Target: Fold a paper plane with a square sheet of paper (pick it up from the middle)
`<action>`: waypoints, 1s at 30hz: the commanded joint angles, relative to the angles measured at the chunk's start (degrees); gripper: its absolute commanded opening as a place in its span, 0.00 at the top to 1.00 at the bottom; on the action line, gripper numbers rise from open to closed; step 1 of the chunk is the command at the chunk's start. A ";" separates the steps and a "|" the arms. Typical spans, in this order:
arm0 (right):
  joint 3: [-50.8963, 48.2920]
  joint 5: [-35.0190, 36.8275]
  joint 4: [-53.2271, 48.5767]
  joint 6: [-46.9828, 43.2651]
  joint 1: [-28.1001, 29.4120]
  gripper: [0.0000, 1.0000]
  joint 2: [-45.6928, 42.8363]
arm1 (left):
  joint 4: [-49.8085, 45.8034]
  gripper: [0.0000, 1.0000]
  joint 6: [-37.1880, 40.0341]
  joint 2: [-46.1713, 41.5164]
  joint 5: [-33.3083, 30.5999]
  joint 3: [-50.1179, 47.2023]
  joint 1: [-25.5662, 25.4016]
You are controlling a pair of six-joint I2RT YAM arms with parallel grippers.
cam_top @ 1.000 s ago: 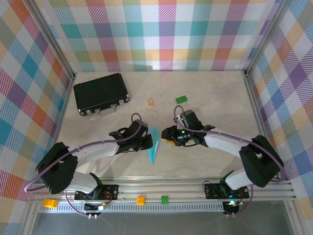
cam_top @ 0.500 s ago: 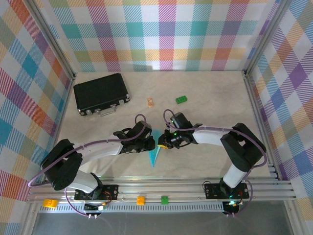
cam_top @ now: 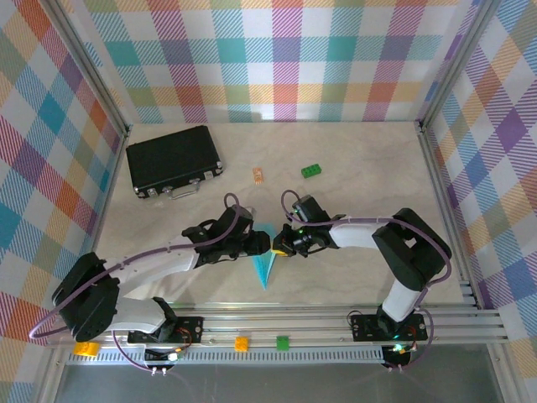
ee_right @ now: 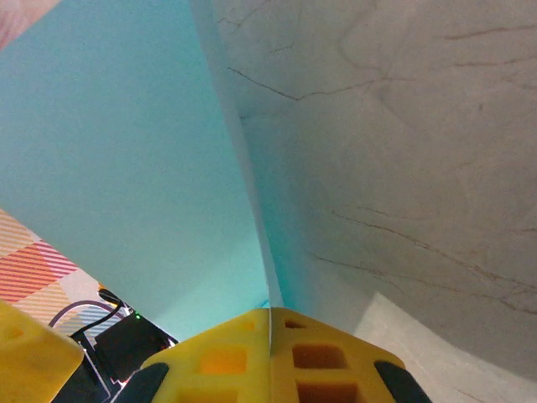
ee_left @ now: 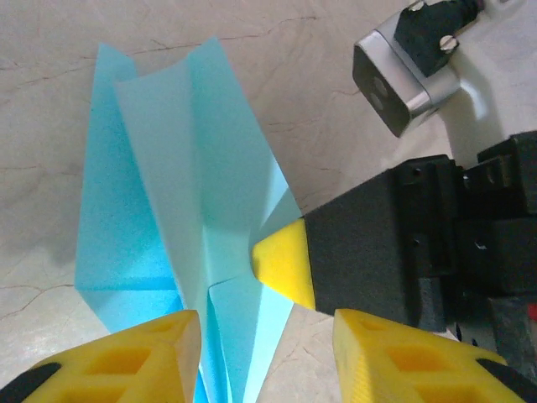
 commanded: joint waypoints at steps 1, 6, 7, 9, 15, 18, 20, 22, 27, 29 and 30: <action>-0.79 -0.21 1.35 0.31 0.34 0.97 0.45 | -1.32 0.54 -1.52 -0.90 -0.09 -2.48 -0.77; -0.93 0.10 1.18 0.22 0.29 0.97 0.40 | -1.00 0.54 -2.91 -0.39 0.87 -4.01 -1.42; -0.92 0.05 1.18 0.19 0.29 0.97 0.44 | -0.11 0.54 -3.22 -0.19 1.26 -4.50 -1.38; -0.94 -0.03 1.23 0.23 0.36 0.97 0.51 | 1.63 0.54 -3.67 0.12 2.19 -5.02 -1.49; -0.93 -0.12 1.13 0.15 0.31 0.97 0.53 | 2.34 0.54 -4.23 2.44 1.69 -4.75 -1.73; -0.89 -0.12 1.09 0.23 0.32 0.96 0.52 | 3.54 0.55 -4.35 3.67 2.17 -4.88 -1.97; -0.93 -0.12 1.09 0.15 0.30 0.96 0.50 | 3.78 0.55 -4.36 4.48 2.32 -4.68 -2.09; -0.89 -0.12 1.09 0.23 0.31 0.96 0.52 | 4.98 0.57 -4.40 4.97 3.04 -4.75 -2.19; -0.96 -0.21 1.17 0.19 0.29 0.96 0.50 | 6.73 0.64 -4.66 6.57 3.79 -4.56 -2.48; -0.94 -0.30 1.17 0.19 0.31 0.96 0.60 | 7.51 0.67 -4.51 7.16 3.60 -4.33 -2.85; -0.94 -0.30 1.17 0.17 0.29 0.96 0.56 | 7.55 0.68 -4.45 7.43 3.37 -4.32 -2.87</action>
